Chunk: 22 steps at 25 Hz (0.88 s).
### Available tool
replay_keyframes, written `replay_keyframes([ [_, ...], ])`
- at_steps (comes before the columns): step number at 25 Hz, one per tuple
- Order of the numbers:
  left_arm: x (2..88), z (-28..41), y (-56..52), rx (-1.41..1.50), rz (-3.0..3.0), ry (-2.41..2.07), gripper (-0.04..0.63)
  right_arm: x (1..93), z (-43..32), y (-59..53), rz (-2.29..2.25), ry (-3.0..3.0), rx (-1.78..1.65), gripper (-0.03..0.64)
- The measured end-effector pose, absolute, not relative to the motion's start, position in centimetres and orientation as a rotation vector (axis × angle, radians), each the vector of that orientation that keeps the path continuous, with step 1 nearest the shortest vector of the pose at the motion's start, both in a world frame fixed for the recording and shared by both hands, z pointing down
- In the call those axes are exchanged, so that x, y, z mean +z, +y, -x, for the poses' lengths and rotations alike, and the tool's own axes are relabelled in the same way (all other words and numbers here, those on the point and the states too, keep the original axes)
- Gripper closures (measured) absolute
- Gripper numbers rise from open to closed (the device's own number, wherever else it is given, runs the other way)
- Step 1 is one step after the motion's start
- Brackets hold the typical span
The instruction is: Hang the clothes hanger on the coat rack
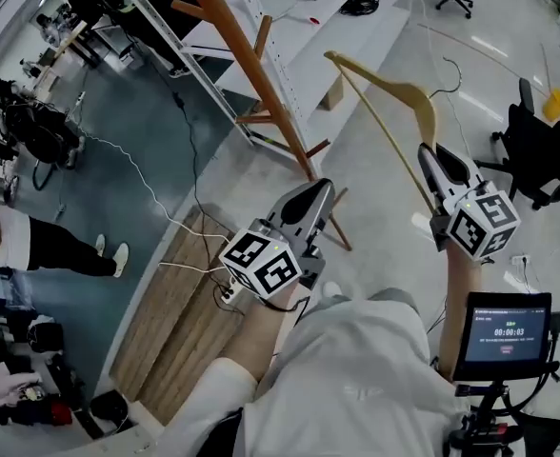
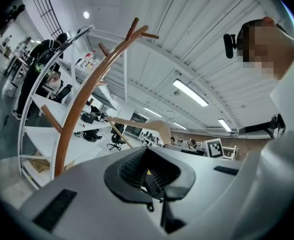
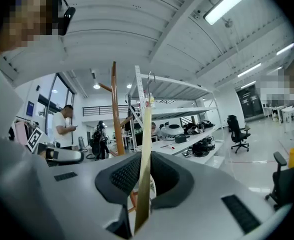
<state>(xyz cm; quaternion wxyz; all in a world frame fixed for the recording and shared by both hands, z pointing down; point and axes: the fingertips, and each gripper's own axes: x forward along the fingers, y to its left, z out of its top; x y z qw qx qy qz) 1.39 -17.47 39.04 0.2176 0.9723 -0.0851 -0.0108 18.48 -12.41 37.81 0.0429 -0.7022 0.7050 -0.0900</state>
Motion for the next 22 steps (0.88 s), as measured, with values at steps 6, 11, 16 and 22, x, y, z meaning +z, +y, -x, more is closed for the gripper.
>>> replay_keyframes([
  [6, 34.7, -4.8, -19.3, -0.075, -2.808, -0.226, 0.591, 33.1, -19.8, -15.9, 2.207, 2.22, -0.114, 0.554],
  [11, 29.3, -6.8, -20.8, -0.164, -2.881, -0.279, 0.591, 27.6, -21.4, -18.3, 2.28, 2.233, 0.06, 0.554],
  [16, 23.5, -6.9, -22.3, -0.237, -2.972, -0.34, 0.591, 21.7, -21.3, -20.9, 2.28, 2.233, 0.218, 0.554],
  [22, 17.1, -7.4, -22.9, -0.313, -3.058, -0.418, 0.591, 15.6, -20.5, -23.8, 2.307, 2.231, 0.392, 0.554],
])
